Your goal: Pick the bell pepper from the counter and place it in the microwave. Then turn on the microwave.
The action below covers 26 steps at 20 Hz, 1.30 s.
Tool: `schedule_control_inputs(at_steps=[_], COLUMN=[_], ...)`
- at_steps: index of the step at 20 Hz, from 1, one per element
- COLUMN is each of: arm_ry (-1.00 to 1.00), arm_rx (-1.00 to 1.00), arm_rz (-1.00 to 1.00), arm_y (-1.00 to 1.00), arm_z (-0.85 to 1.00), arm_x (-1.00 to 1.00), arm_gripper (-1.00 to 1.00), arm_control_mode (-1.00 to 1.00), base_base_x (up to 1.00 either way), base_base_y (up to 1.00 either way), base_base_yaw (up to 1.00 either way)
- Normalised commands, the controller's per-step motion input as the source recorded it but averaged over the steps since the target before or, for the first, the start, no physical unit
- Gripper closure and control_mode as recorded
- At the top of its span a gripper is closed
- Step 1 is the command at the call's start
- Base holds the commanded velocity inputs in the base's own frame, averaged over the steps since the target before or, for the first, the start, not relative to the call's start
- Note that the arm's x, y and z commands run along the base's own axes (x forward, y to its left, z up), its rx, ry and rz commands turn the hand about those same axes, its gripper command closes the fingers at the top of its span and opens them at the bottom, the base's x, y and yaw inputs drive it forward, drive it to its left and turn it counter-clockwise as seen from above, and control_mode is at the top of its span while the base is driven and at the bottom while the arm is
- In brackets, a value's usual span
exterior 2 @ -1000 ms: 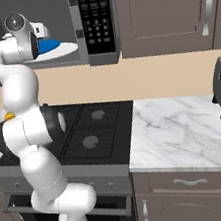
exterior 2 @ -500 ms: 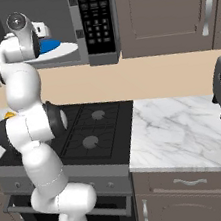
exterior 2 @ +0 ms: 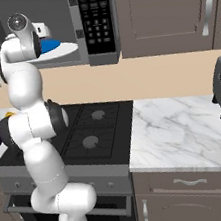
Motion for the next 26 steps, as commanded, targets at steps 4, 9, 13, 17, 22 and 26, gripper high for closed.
schedule_control_inputs(at_steps=[4, 9, 13, 17, 22, 26], arm_ry=[0.0, 0.0, 0.0, 0.0, 0.0, 0.01], arm_rx=[-0.02, -0.01, 0.0, 0.0, 0.0, -0.01], arm_rz=[0.0, 0.0, 0.0, 0.0, 0.0, 0.0], arm_y=[0.05, 0.02, 0.01, 0.0, 0.02, 0.01], arm_z=[-0.06, -0.05, -0.03, -0.02, -0.02, -0.01], arm_x=[0.09, 0.09, 0.11, 0.12, 0.13, 0.08], arm_gripper=[1.0, 1.0, 1.0, 1.0, -1.0, -1.0], arm_control_mode=[-1.0, -1.0, -1.0, -1.0, -1.0, -1.0], base_base_x=[0.0, 0.0, 0.0, 0.0, 0.0, 0.0], base_base_y=[0.0, 0.0, 0.0, 0.0, 0.0, 0.0], base_base_yaw=[0.0, 0.0, 0.0, 0.0, 0.0, 0.0])
